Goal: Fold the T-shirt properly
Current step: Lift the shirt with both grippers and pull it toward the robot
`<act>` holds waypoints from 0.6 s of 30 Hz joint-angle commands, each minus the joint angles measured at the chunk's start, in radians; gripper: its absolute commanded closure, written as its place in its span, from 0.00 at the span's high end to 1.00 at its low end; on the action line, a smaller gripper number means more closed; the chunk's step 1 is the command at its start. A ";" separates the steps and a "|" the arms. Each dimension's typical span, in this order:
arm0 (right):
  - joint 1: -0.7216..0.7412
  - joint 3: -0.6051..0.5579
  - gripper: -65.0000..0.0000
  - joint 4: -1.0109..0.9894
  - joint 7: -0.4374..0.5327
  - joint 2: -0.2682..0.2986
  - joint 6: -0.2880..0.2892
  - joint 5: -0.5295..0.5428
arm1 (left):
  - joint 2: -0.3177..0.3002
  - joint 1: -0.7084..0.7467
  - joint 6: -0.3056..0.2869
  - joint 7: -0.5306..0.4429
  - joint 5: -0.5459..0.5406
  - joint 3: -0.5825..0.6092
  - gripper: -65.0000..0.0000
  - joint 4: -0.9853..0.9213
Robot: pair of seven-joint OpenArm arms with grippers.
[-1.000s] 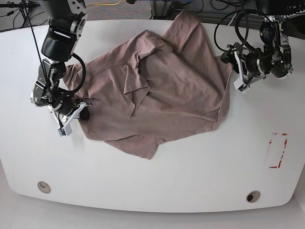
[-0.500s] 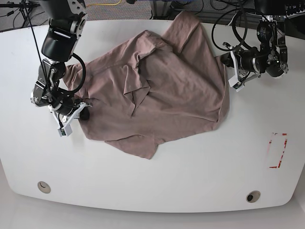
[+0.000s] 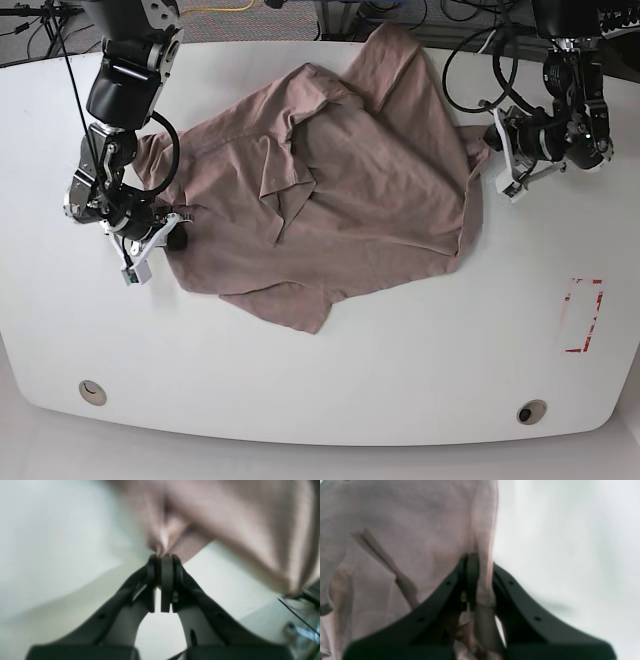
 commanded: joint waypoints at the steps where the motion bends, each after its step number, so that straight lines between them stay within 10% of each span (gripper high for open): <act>1: 0.023 0.003 0.04 0.059 -0.004 0.015 0.006 0.020 | -0.022 -0.009 -0.001 0.007 0.004 -0.048 0.00 0.052; 18: 0.030 -0.005 0.04 0.251 -0.102 0.015 0.006 0.014 | -0.094 -0.112 -0.001 0.010 0.007 -0.183 0.00 0.186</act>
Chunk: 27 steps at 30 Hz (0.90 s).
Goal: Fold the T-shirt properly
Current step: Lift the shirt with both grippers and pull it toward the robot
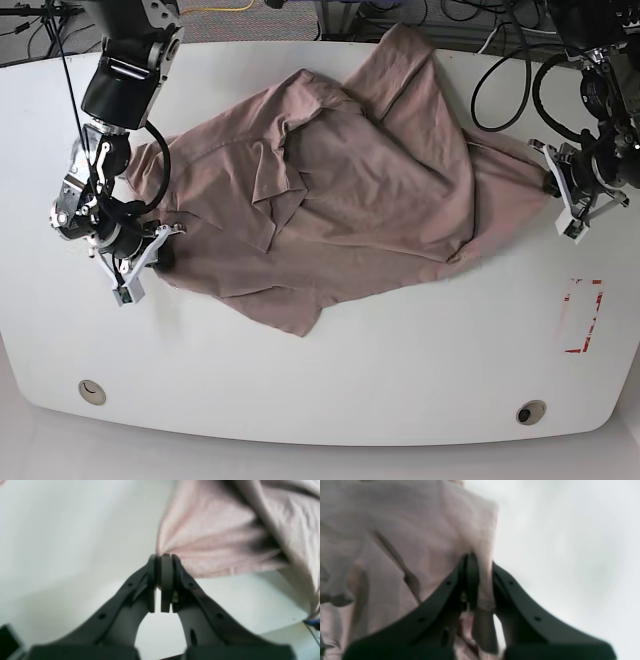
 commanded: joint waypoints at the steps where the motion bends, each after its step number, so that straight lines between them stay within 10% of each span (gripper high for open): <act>1: 0.032 0.001 0.04 0.046 0.001 0.015 0.006 0.015 | -0.048 -0.037 -0.001 -0.019 -0.015 -0.012 0.00 0.043; 27: 0.253 -0.002 0.04 0.083 -0.004 0.052 0.006 0.014 | -0.087 -0.519 -0.001 -0.020 0.140 0.063 0.00 -0.032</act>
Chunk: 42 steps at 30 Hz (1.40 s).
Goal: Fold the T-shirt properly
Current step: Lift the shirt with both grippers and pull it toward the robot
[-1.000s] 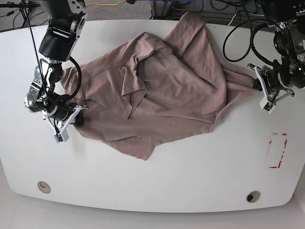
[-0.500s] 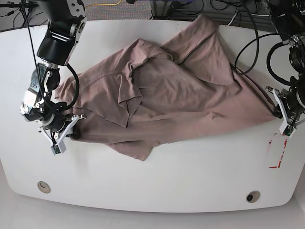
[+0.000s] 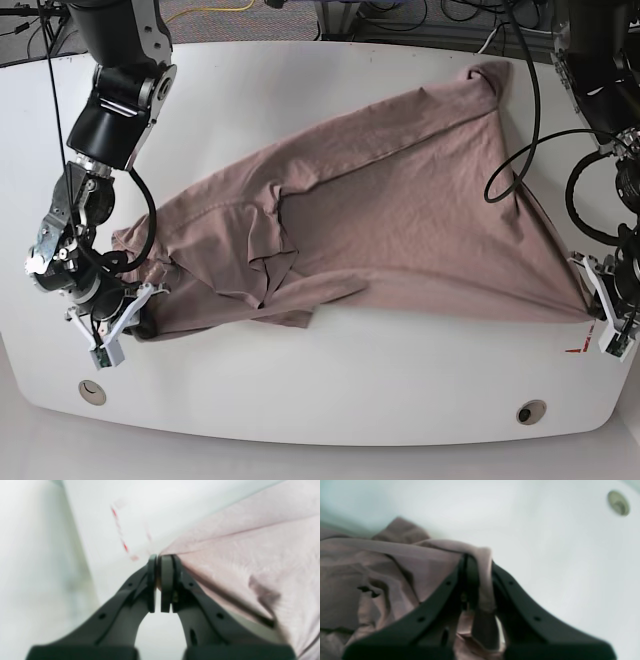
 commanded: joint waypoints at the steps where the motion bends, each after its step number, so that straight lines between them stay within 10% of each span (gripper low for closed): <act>1: 0.070 0.005 0.04 0.017 0.025 0.028 0.005 0.014 | -0.020 -0.071 -0.001 -0.014 0.013 -0.009 0.00 0.013; 42: 0.791 -0.324 0.05 -0.120 -0.023 0.206 0.005 0.024 | -0.009 -0.975 0.081 -0.014 0.014 0.027 0.00 -0.277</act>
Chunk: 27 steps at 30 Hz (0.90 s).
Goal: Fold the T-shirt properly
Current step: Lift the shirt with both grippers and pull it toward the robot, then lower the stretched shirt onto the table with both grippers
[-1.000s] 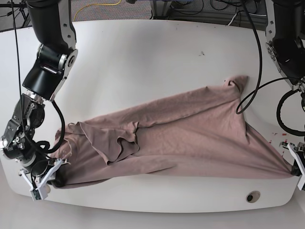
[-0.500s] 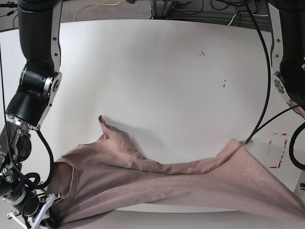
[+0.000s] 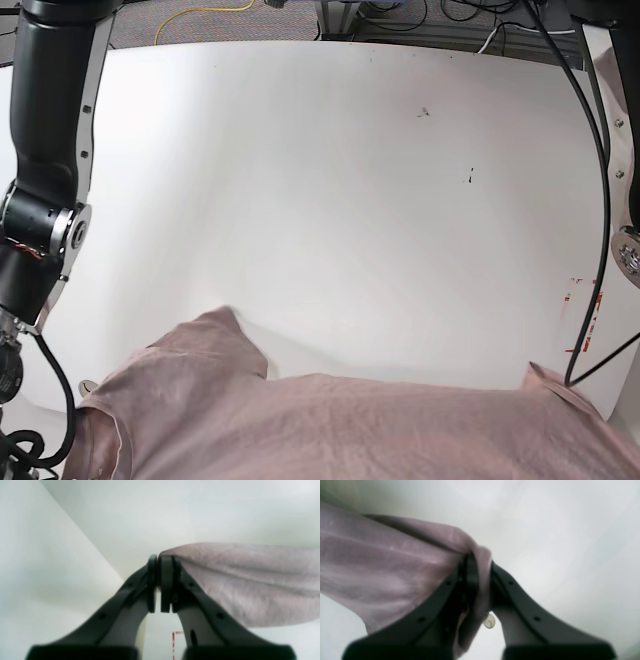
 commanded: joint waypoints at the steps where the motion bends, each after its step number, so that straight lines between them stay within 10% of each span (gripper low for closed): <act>1: 0.069 -0.002 0.05 -0.001 0.024 0.020 -0.002 0.000 | -0.007 -0.052 0.001 -0.025 -0.007 0.002 0.00 -0.009; 12: 0.021 0.021 0.05 0.040 -0.079 0.059 -0.002 0.002 | -0.006 0.032 -0.006 -0.002 -0.017 -0.003 0.00 0.022; 27: -0.465 0.258 0.05 0.363 -0.196 0.027 -0.002 0.002 | -0.006 0.420 -0.081 -0.002 -0.017 -0.013 0.00 0.244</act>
